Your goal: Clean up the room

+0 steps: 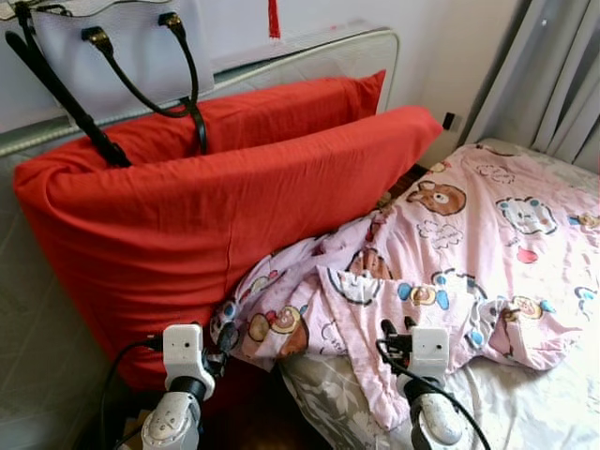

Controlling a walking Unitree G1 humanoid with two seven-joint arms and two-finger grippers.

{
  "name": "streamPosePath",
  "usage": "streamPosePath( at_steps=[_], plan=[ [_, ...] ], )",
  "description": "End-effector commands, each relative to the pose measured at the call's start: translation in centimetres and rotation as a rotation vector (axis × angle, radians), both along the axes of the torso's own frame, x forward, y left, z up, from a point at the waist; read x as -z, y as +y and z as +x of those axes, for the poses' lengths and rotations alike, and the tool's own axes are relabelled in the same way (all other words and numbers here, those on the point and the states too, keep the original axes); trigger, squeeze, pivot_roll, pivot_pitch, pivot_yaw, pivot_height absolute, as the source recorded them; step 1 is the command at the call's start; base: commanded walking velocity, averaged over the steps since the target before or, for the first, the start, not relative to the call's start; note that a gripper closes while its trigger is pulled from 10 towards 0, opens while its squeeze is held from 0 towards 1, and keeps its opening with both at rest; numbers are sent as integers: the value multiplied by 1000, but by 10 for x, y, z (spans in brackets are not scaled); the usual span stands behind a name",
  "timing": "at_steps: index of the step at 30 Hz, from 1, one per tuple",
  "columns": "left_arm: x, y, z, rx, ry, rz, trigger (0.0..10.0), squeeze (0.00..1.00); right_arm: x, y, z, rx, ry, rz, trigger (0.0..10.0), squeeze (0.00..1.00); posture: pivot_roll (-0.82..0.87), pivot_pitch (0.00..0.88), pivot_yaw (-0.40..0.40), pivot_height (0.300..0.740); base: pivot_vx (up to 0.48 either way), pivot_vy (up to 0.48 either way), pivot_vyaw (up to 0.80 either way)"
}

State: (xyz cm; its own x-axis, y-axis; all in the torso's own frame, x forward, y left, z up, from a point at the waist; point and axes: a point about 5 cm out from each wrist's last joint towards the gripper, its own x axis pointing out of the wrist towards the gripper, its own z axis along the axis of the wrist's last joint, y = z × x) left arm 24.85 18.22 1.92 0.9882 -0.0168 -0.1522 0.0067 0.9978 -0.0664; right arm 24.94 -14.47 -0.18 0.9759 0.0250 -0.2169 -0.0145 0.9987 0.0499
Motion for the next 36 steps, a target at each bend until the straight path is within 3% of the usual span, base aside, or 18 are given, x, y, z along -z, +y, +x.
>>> streamPosePath(
  at_steps=[1,7,29,36],
  plan=[
    [1,-2,-1,9,10,14,10000,0,2,2,1,-9,15,3,10000,0,-19,29,-32,662,0,0,0],
    [1,-3,-1,10,11,14,10000,0,8,3,4,-20,68,-11,10000,0,-18,29,-33,647,0,0,0],
    [0,-6,2,29,10,4,10000,0,18,7,-2,-65,98,28,10000,0,-13,0,-30,642,0,0,0],
    [1,-6,1,35,19,4,10000,0,19,13,-4,-129,85,3,10000,0,-12,0,-29,642,77,0,229]
  ],
)
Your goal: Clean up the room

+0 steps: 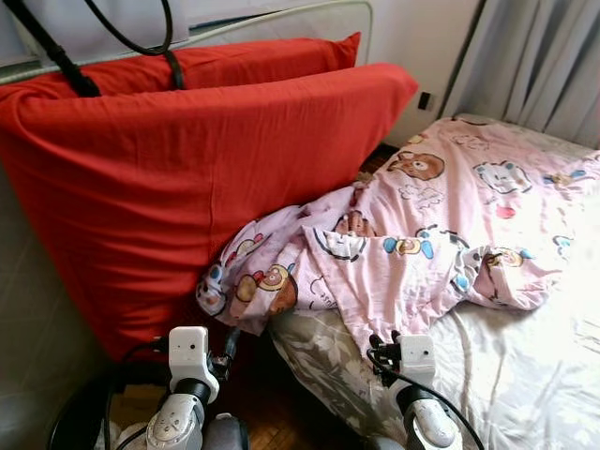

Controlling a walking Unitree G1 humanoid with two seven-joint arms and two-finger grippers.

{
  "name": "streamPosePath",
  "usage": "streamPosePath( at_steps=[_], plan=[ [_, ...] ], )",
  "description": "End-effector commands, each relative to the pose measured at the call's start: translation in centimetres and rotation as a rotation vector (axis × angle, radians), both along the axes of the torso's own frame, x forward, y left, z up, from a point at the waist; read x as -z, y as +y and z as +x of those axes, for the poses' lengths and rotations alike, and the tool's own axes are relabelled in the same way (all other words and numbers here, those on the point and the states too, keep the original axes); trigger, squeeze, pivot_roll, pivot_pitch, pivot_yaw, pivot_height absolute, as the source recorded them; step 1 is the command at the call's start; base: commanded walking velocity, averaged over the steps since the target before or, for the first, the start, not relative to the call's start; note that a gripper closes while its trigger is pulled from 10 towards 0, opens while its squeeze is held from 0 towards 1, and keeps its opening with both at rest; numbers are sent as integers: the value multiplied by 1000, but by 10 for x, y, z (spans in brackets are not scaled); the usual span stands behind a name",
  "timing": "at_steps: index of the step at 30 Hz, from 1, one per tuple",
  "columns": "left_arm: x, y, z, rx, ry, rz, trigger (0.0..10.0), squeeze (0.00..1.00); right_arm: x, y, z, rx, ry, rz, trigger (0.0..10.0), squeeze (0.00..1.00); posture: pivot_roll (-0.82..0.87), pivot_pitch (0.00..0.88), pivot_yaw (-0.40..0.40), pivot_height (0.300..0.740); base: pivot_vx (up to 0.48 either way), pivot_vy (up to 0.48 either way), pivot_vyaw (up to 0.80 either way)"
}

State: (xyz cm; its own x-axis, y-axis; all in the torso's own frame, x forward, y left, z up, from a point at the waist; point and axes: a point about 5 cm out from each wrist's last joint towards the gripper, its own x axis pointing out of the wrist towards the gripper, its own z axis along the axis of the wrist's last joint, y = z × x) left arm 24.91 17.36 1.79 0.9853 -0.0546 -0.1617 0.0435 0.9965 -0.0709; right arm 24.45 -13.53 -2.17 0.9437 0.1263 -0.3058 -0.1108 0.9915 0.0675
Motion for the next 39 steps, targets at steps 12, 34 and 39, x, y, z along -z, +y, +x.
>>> streamPosePath(
  at_steps=[12,34,39],
  plan=[
    [1,1,1,8,14,12,10000,0,2,1,1,18,17,13,10000,0,-11,0,-29,642,283,0,253],
    [0,3,-2,4,8,15,10000,0,17,-23,2,258,231,16,10000,0,-4,45,-22,642,151,0,0],
    [0,4,-6,11,10,20,10000,0,20,-31,4,276,308,-33,10000,1000,5,75,-17,642,0,0,0]
  ],
)
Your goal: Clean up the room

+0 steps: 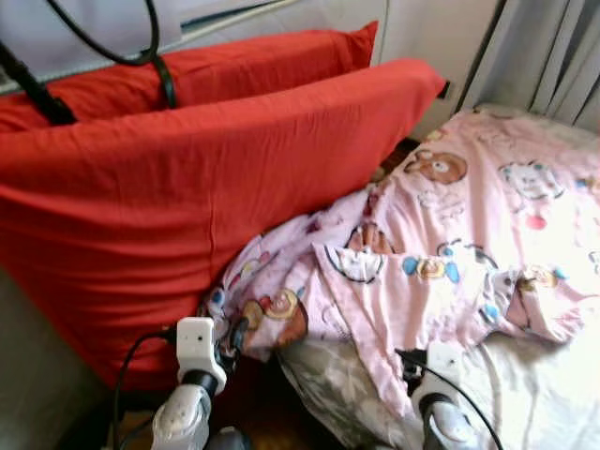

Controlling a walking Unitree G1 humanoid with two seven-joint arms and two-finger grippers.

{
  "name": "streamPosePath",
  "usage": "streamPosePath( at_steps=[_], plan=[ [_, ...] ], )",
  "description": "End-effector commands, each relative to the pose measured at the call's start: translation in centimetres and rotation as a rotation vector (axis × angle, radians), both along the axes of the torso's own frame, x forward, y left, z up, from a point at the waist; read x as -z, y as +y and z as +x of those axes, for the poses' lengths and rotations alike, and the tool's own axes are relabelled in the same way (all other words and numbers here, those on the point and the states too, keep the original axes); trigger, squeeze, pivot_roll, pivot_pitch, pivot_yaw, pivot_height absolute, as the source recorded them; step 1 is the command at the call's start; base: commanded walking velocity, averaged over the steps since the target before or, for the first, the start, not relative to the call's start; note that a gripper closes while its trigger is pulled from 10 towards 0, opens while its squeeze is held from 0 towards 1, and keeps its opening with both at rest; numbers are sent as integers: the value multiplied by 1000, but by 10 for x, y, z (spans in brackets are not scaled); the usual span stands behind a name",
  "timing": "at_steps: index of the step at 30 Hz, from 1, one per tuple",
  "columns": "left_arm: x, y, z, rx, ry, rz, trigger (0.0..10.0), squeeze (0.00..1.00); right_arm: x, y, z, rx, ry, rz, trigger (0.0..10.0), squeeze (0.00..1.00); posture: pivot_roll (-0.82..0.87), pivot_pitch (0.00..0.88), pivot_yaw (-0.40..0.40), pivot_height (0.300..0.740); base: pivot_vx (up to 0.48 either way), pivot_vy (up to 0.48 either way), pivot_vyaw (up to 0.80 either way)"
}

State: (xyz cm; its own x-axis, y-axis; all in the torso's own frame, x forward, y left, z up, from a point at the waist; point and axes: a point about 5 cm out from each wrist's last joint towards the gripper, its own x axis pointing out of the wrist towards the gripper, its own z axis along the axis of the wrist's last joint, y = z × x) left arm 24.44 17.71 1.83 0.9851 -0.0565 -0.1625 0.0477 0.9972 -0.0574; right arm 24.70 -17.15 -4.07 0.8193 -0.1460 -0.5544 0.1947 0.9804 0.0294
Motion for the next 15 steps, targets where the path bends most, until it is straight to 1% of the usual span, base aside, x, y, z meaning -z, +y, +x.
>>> streamPosePath(
  at_steps=[1,4,5,6,8,9,11,12,15],
  plan=[
    [0,0,-2,9,9,6,10000,0,1,6,3,-6,44,17,10000,1000,9,80,-17,642,0,0,0],
    [-3,-1,1,18,2,7,10000,0,0,7,6,10,64,52,10000,1000,21,94,-17,642,0,0,0],
    [-5,-1,4,23,-4,9,10000,0,0,8,8,6,73,50,10000,1000,32,109,-16,642,0,0,0],
    [-5,-1,4,23,-4,9,10000,0,0,8,8,6,73,50,10000,1000,32,109,-16,642,0,0,0],
    [-12,-1,11,27,-22,13,10000,0,-2,9,11,-1,85,54,10000,1000,41,137,-13,642,0,0,0],
    [-14,-1,11,28,-26,13,10000,0,-3,10,12,-1,85,55,10000,1000,43,142,-12,642,0,0,0],
    [-15,-1,12,29,-31,14,10000,0,-3,10,13,-1,81,58,10000,1000,47,154,-9,642,0,0,0],
    [-18,0,9,30,-40,15,10000,0,-4,10,14,-5,77,54,10000,1000,53,182,-5,642,0,0,0],
    [-21,1,5,29,-46,16,10000,0,-6,10,17,-14,75,38,10000,1000,64,201,-5,642,0,0,0]
  ],
)
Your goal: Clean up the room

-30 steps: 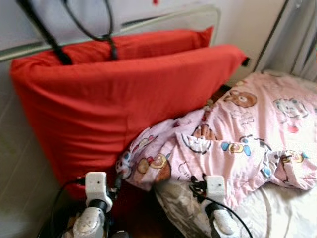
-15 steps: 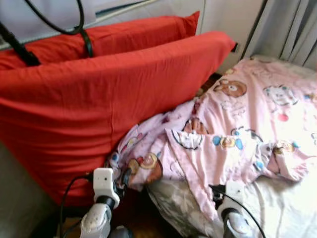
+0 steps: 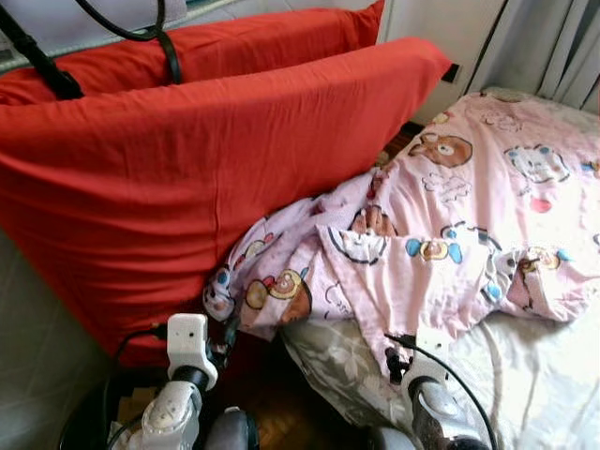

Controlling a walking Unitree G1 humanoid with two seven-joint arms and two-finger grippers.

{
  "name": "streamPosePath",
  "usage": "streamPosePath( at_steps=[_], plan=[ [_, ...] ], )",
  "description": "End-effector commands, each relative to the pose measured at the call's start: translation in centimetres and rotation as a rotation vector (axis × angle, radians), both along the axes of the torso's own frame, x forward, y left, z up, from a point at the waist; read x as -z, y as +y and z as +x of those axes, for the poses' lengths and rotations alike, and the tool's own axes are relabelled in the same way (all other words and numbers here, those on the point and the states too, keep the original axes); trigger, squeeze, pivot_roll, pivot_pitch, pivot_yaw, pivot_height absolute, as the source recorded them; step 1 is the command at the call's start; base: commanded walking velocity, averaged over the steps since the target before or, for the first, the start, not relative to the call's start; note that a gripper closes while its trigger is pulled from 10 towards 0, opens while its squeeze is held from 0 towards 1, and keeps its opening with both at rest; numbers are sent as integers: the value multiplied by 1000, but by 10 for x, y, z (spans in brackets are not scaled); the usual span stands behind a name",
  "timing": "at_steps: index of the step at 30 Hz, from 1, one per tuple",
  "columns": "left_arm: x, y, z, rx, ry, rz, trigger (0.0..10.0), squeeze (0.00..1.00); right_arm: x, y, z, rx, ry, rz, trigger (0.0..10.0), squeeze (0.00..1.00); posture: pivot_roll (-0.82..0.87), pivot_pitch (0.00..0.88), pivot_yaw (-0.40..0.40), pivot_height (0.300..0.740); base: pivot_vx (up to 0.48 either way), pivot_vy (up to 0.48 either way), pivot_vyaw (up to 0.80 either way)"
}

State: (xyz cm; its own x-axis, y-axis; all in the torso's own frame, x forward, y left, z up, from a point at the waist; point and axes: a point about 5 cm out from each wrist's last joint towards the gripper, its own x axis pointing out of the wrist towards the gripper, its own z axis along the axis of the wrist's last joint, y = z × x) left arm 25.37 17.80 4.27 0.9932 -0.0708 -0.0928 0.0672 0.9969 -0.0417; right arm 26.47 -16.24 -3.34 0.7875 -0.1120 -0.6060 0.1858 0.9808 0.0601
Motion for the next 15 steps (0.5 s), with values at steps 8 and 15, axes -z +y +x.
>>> streamPosePath(
  at_steps=[8,15],
  plan=[
    [-1,3,-26,7,36,10,10000,0,-2,-1,4,-5,17,-32,10000,0,100,275,-3,642,0,0,0],
    [-9,5,-41,0,45,14,10000,0,-9,-3,12,7,-12,-40,10000,0,117,319,0,642,0,0,0]
  ],
)
